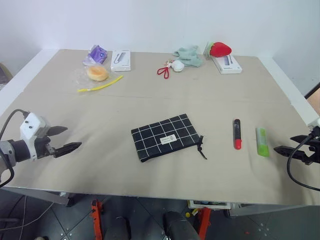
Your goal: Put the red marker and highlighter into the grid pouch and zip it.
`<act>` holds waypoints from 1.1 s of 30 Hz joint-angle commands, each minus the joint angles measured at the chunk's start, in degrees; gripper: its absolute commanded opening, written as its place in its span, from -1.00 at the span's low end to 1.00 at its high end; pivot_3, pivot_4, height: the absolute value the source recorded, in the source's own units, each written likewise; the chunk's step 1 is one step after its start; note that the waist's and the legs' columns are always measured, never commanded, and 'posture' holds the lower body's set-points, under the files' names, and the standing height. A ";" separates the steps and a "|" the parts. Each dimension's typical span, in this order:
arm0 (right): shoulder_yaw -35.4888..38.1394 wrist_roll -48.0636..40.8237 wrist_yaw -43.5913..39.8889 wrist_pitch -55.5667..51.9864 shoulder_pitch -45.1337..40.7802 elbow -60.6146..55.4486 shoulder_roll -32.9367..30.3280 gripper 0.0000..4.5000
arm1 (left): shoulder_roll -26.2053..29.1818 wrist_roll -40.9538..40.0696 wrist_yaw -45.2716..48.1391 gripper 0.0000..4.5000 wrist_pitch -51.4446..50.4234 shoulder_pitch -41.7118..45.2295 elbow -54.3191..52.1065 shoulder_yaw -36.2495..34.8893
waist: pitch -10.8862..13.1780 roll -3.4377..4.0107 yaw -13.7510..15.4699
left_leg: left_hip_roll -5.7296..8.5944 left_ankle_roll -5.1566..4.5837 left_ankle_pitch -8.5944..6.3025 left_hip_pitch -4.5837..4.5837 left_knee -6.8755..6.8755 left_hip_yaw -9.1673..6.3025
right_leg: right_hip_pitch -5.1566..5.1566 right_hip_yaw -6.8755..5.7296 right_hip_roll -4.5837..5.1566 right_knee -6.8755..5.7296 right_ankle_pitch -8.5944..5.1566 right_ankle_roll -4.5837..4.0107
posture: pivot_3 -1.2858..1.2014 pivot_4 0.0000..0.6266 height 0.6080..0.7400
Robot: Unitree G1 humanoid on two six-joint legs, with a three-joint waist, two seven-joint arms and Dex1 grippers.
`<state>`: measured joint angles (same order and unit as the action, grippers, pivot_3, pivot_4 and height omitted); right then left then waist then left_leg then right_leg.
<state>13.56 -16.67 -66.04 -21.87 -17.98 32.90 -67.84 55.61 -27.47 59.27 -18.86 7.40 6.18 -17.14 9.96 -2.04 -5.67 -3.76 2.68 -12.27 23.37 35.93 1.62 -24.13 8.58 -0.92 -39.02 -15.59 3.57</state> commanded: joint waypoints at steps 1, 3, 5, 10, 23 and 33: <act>1.55 -0.21 0.82 -0.15 -0.96 -0.49 0.02 1.00 | -0.28 -0.32 -0.98 0.98 -0.36 0.05 -1.14 -2.51 | 0.00 0.00 0.00 | 0.00 0.00 0.00 0.00 0.00 0.00 | 0.00 0.00 0.00 0.00 0.00 0.00 | 0.03 -0.52 0.82; 2.48 -0.38 2.19 -0.43 -1.03 -0.42 0.56 1.00 | -1.29 -0.20 -2.26 0.98 -0.94 0.57 -1.69 -2.25 | 0.00 0.01 0.00 | 0.00 0.00 0.00 -0.02 0.03 0.00 | 0.03 0.00 0.00 -0.01 0.01 0.00 | 0.03 -0.52 0.82; 2.91 -0.59 2.55 -0.66 -0.98 -0.51 0.70 1.00 | -1.67 -0.10 -2.42 0.98 -1.21 1.01 -1.80 -1.93 | 0.01 0.01 0.00 | 0.00 0.00 0.00 -0.02 0.08 0.00 | 0.04 0.00 0.00 -0.02 0.03 0.01 | 0.03 -0.52 0.82; 3.65 -0.92 3.20 -0.92 -0.54 -0.84 0.88 1.00 | -2.33 0.67 -2.93 0.98 -1.65 2.36 -1.55 -1.14 | 0.01 0.01 0.00 | 0.02 0.00 0.00 -0.02 0.18 -0.01 | 0.09 0.00 0.01 -0.03 0.07 0.05 | 0.03 -0.52 0.82; 6.06 -1.00 5.04 -0.89 0.72 -1.07 1.40 1.00 | -3.74 2.22 -3.35 0.98 -1.65 6.35 0.37 0.05 | 0.00 0.03 0.01 | 0.04 0.00 0.00 -0.02 0.26 -0.05 | 0.16 -0.01 0.01 -0.03 0.09 0.10 | 0.03 -0.52 0.82; 13.43 -10.56 5.21 -3.72 -0.39 -12.49 7.16 1.00 | -7.67 -0.95 -4.60 0.98 -3.28 8.86 -2.18 -1.37 | -0.01 0.05 -0.02 | 0.05 0.00 0.01 -0.03 0.37 -0.07 | 0.22 0.00 0.01 -0.06 0.17 0.17 | 0.03 -0.52 0.82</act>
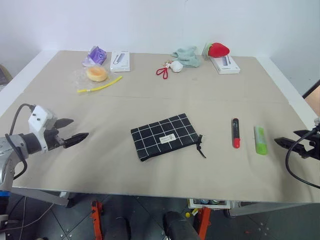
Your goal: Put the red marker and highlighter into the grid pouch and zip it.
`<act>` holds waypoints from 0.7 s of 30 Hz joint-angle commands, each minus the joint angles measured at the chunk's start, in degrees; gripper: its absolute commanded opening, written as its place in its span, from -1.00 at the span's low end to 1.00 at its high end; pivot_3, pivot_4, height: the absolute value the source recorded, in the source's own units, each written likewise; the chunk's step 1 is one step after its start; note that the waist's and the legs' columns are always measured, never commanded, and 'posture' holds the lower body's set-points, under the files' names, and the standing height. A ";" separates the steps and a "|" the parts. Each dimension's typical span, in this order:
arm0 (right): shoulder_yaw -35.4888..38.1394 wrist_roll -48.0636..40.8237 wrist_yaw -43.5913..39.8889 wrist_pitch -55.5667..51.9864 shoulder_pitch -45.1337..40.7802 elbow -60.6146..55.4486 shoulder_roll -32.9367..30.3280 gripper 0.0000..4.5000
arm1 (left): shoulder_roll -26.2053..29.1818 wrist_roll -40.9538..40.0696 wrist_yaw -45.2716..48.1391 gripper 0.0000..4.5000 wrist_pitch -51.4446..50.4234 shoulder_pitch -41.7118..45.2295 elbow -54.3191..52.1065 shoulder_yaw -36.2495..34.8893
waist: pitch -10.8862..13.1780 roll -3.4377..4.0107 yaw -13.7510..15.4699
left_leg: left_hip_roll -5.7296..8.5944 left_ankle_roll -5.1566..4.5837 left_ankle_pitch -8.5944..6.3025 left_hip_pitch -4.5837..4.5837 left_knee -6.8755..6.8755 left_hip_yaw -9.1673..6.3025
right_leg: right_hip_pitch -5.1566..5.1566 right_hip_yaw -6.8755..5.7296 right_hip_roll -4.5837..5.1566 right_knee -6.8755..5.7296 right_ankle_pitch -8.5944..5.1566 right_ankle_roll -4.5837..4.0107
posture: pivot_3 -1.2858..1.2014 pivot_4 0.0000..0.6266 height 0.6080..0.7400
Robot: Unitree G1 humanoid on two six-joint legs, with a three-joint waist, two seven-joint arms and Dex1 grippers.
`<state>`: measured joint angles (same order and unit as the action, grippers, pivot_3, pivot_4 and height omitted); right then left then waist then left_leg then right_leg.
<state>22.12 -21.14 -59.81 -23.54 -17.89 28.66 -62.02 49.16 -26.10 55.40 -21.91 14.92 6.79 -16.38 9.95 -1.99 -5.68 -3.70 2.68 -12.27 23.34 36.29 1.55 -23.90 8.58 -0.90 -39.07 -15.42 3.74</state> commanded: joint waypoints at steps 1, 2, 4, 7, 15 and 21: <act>5.94 -9.06 -1.48 -4.29 0.06 -12.29 2.70 1.00 | -2.22 -2.56 -1.39 0.98 0.77 1.61 -3.38 -2.50 | 0.00 0.00 0.00 | 0.00 0.00 0.00 0.00 0.03 -0.01 | 0.02 0.00 0.00 0.00 0.01 0.01 | 0.03 -0.52 0.82; 6.70 -11.36 -1.46 -6.28 0.52 -15.77 3.84 1.00 | -3.11 -2.81 -1.99 0.98 1.52 1.86 -3.89 -2.82 | 0.00 0.00 0.00 | 0.00 0.00 0.00 0.00 0.04 -0.02 | 0.03 0.00 0.00 0.00 0.02 0.04 | 0.03 -0.52 0.82; 6.50 -15.88 -0.06 -10.76 1.33 -24.10 6.64 0.75 | -4.66 -3.07 -2.30 1.00 3.03 1.83 -5.32 -2.76 | 0.00 -0.01 0.02 | 0.00 0.00 0.00 0.01 0.08 -0.09 | 0.08 -0.04 -0.01 0.00 0.03 0.06 | 0.03 -0.52 0.82; 1.96 -20.06 5.01 -15.79 0.79 -35.36 12.76 0.18 | -7.15 -0.64 -2.51 1.00 9.04 1.74 -6.06 -0.98 | -0.01 -0.02 0.02 | 0.00 0.00 0.00 0.01 0.11 -0.20 | 0.16 -0.12 0.00 0.00 0.04 0.05 | 0.03 -0.52 0.82; -19.61 -8.13 25.11 -18.37 -5.41 -41.97 30.12 -0.98 | -14.16 9.84 -2.96 1.00 29.83 4.54 -3.57 7.72 | -0.02 -0.04 0.37 | 0.04 0.03 0.09 0.01 0.26 -0.42 | 0.30 -0.32 0.02 0.02 0.15 0.02 | 0.03 -0.52 0.82; -30.59 3.72 30.83 -19.23 -5.12 -35.19 32.32 -0.98 | -15.00 18.93 -0.27 1.00 49.31 5.59 3.05 15.37 | -0.04 -0.03 1.42 | 0.09 0.01 0.07 0.12 0.23 -0.46 | 0.24 -0.40 0.07 0.03 0.28 -0.33 | 0.03 -0.52 0.82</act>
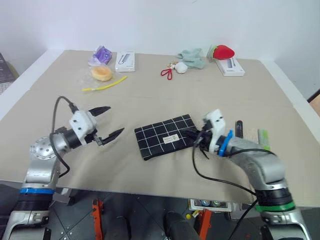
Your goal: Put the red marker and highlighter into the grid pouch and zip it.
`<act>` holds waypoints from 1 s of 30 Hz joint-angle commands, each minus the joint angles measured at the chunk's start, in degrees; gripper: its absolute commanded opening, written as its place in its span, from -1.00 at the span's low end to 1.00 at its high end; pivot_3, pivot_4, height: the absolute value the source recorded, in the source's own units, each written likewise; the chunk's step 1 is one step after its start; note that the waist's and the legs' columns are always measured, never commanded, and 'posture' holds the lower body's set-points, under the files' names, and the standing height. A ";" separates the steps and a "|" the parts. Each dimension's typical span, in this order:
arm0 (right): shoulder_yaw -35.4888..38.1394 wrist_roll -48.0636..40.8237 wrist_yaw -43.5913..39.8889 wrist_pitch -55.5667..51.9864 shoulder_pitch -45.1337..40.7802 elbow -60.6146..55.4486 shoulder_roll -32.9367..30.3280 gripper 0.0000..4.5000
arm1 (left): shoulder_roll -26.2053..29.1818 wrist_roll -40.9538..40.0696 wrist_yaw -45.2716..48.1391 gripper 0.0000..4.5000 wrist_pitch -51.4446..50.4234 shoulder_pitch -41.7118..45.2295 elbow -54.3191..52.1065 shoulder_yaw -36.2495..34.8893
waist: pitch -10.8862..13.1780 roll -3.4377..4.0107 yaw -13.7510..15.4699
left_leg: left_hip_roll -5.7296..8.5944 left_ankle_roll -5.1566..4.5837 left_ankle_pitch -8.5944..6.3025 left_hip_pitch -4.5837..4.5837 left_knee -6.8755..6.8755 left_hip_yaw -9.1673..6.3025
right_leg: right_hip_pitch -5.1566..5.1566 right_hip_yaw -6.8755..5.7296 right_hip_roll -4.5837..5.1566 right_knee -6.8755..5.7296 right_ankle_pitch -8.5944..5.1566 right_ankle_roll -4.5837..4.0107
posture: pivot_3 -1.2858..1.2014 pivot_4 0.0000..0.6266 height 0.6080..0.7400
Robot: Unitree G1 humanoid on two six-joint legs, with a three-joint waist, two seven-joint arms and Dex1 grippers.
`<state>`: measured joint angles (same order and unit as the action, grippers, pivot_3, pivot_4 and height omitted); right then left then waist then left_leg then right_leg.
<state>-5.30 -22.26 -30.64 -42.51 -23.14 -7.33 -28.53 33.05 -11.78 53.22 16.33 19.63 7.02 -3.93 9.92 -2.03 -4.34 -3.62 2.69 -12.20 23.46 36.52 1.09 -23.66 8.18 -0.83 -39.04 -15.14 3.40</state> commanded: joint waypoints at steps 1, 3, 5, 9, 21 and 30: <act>-4.13 6.11 1.85 -0.46 0.65 1.06 -1.68 -0.98 | 1.65 6.29 2.59 1.00 15.10 0.96 4.41 4.08 | -0.10 -0.04 0.11 | 0.01 -0.01 -0.01 -0.01 0.00 0.00 | -0.01 -0.01 0.01 0.00 -0.01 -0.02 | 0.03 -0.52 0.82; -5.31 7.43 1.99 -0.80 1.83 0.42 -1.98 -0.98 | 3.18 10.82 3.57 1.00 25.45 1.57 8.88 7.08 | -0.19 -0.17 0.15 | 0.01 -0.03 -0.02 -0.09 -0.02 -0.06 | 0.09 -0.09 0.02 0.01 -0.04 -0.05 | 0.03 -0.52 0.82; -5.47 8.24 2.33 -0.79 2.30 0.18 -1.55 -0.98 | 4.88 16.15 2.96 1.00 35.14 2.77 13.40 10.07 | -0.27 -0.21 0.15 | 0.00 -0.03 -0.02 -0.13 -0.02 -0.14 | 0.16 -0.19 0.01 0.01 -0.07 -0.11 | 0.03 -0.52 0.82; -4.84 8.80 3.06 -0.99 2.41 0.05 -0.30 -0.98 | 3.95 25.06 -3.38 1.00 47.26 6.82 20.36 12.72 | -0.50 -0.41 0.44 | 0.00 -0.07 0.02 -0.19 0.02 -0.25 | 0.30 -0.31 0.05 0.01 -0.11 -0.06 | 0.03 -0.52 0.82; -4.15 9.65 4.34 -2.41 2.05 -1.60 3.17 -0.98 | -2.16 46.75 -24.89 1.00 53.91 17.92 33.58 19.57 | -0.89 -0.20 0.59 | 0.02 -0.25 0.16 -0.23 0.08 -0.29 | 0.37 -0.36 0.05 0.01 -0.04 0.29 | 0.03 -0.52 0.82; -3.54 9.86 5.21 -3.26 2.46 -2.84 4.90 -0.98 | -5.15 49.69 -32.14 1.00 52.99 22.40 39.21 25.68 | -1.05 -0.02 0.65 | 0.04 -0.25 0.16 -0.23 0.07 -0.30 | 0.39 -0.36 0.05 0.01 -0.04 0.33 | 0.03 -0.52 0.82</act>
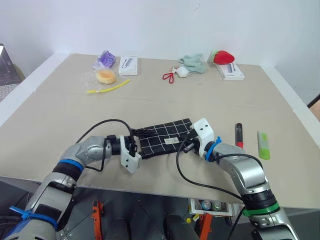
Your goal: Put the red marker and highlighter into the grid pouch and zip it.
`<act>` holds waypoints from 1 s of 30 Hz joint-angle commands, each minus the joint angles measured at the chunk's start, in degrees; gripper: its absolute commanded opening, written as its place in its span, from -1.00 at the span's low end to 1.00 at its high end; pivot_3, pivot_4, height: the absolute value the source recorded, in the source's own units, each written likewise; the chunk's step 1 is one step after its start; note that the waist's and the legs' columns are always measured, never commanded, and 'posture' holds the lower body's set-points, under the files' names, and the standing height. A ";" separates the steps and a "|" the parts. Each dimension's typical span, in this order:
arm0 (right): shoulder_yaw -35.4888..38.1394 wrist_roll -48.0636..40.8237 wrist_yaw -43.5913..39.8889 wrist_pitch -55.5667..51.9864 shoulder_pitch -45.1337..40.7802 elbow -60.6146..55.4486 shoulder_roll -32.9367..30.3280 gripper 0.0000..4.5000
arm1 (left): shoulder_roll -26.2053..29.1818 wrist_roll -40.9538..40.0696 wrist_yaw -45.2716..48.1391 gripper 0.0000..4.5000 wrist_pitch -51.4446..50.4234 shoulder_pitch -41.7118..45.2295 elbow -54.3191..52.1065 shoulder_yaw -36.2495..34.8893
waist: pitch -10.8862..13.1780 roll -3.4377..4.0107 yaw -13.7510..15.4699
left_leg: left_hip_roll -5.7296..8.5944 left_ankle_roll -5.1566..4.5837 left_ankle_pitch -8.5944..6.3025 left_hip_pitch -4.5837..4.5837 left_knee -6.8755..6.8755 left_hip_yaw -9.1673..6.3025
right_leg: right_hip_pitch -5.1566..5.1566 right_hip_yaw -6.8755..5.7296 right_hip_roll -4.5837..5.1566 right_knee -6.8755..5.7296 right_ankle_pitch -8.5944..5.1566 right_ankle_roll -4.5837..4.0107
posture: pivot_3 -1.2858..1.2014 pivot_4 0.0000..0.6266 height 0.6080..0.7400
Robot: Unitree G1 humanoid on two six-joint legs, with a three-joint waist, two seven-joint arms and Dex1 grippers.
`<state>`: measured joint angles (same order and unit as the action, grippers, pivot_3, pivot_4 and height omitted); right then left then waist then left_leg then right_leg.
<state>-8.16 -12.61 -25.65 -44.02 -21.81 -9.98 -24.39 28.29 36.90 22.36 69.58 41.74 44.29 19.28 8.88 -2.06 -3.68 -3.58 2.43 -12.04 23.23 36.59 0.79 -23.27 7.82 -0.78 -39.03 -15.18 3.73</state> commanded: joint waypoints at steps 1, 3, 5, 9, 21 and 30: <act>-0.57 0.24 0.32 -1.89 1.27 -0.42 0.83 -1.00 | -0.63 0.85 -1.46 0.89 -0.39 0.44 2.34 2.98 | -0.02 0.02 -0.01 | 0.00 0.00 0.00 0.00 -0.01 0.00 | 0.00 0.00 0.00 0.00 0.00 0.00 | 0.03 -0.52 0.82; -0.39 0.27 0.41 -2.10 1.63 -0.96 0.88 -1.00 | -0.94 0.93 -1.97 0.60 -0.44 0.75 3.12 4.09 | -0.04 0.06 0.00 | 0.00 0.00 0.00 0.00 -0.01 -0.01 | 0.00 0.00 0.00 0.00 0.00 0.00 | 0.03 -0.52 0.82; -0.21 0.29 0.51 -2.27 1.75 -1.26 0.92 -1.00 | -0.89 0.97 -2.59 0.18 -0.47 1.18 3.70 4.85 | -0.04 0.06 0.04 | 0.01 0.00 0.00 0.01 -0.02 -0.02 | -0.01 -0.01 0.00 0.00 -0.02 0.02 | 0.03 -0.52 0.82; 0.16 0.49 0.50 -2.20 1.75 -1.42 1.03 -1.00 | -0.85 0.05 -2.61 -0.64 -0.76 1.94 4.51 5.90 | -0.13 0.20 0.22 | 0.04 0.00 0.00 0.01 -0.03 -0.04 | 0.00 -0.01 0.01 0.00 -0.04 0.04 | 0.03 -0.52 0.82; 13.94 -8.07 0.74 1.80 3.48 -9.44 3.93 -0.86 | -1.65 -6.69 3.46 -0.99 -4.29 2.57 3.63 7.40 | -0.15 0.37 0.55 | 0.11 0.01 0.02 0.07 -0.05 -0.06 | -0.02 0.00 0.04 0.00 -0.07 0.09 | 0.03 -0.52 0.82; 23.23 -14.60 3.52 -10.11 7.89 -15.92 -0.30 0.94 | -1.89 -8.45 5.72 -1.00 -7.20 1.15 1.01 7.75 | -0.16 0.38 0.97 | 0.13 0.01 0.01 0.06 -0.10 -0.12 | -0.01 -0.04 0.07 0.03 -0.11 0.08 | 0.03 -0.52 0.82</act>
<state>13.38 -25.82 -22.80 -52.14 -13.97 -22.99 -23.54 26.70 28.09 26.94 63.26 44.35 45.47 25.44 8.73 -1.68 -2.71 -3.44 2.44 -12.03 23.28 36.49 0.67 -23.28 7.78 -0.71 -39.00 -15.29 3.80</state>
